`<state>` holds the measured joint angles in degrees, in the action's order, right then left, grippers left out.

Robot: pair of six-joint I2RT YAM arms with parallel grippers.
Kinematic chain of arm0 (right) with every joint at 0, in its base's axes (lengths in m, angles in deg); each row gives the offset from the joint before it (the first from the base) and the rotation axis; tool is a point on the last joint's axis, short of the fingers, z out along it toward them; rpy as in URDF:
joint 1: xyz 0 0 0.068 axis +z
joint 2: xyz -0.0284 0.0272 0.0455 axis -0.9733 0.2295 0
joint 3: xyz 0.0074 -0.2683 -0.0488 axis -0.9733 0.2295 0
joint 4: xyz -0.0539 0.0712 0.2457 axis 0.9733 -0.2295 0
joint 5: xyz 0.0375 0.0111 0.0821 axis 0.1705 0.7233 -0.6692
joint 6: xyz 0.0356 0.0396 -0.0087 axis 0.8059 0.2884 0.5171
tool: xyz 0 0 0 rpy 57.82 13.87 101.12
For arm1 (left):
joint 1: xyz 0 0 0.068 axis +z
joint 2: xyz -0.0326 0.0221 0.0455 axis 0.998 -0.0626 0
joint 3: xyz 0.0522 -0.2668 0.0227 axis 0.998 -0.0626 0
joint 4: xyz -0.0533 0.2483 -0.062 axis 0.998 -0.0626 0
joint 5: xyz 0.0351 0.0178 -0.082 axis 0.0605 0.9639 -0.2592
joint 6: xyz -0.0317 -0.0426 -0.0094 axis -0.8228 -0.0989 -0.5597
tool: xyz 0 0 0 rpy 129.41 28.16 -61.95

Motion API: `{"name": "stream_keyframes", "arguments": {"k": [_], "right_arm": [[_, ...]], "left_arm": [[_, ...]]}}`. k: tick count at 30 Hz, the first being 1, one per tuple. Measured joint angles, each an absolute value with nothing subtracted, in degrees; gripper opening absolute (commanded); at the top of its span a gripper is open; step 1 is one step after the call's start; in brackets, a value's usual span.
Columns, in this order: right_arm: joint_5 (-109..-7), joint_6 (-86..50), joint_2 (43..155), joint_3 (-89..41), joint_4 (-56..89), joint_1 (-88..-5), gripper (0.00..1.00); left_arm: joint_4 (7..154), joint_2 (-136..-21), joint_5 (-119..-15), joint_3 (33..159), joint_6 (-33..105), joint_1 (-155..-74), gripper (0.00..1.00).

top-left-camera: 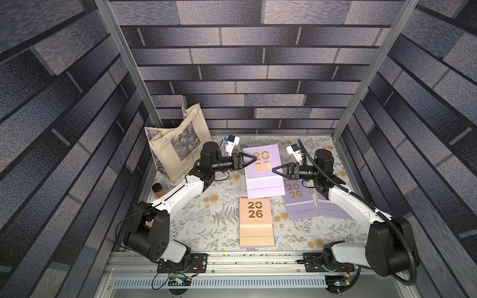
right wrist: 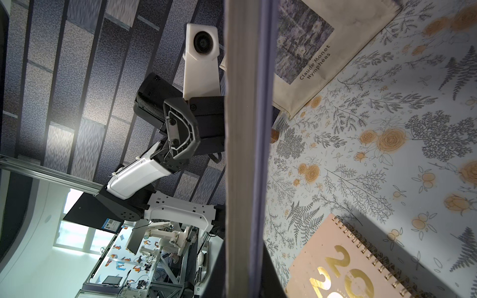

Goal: Stack the calendars
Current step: Place the calendar at the calendar.

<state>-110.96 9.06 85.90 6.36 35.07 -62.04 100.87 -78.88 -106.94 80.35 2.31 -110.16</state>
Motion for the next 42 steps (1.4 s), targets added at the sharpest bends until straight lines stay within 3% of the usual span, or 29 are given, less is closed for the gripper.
{"name": "stream_keyframes", "arguments": {"k": [4,8,10,13,19,42], "right_arm": [[-109.94,11.03,85.90,7.21,39.09,-61.20,0.00],[-109.54,13.32,86.35,8.46,43.42,-60.64,0.04],[-109.43,14.11,86.84,8.59,45.10,-60.24,0.38],[-110.02,13.43,87.60,8.50,44.93,-59.81,0.66],[-112.86,9.04,88.28,4.96,39.92,-60.48,0.85],[-123.71,1.32,90.84,-0.98,37.71,-64.37,0.78]], "left_arm": [[103.13,-78.81,-106.73,79.52,0.48,-109.54,0.03],[104.31,-77.89,-107.32,79.12,-0.29,-109.17,0.00],[104.50,-77.63,-107.93,79.06,-0.25,-108.63,0.00],[104.50,-77.04,-108.52,78.95,-0.22,-107.99,0.00],[102.86,-75.03,-110.59,78.90,0.56,-106.48,0.00],[98.29,-73.11,-116.12,78.90,4.56,-105.65,0.00]]}}
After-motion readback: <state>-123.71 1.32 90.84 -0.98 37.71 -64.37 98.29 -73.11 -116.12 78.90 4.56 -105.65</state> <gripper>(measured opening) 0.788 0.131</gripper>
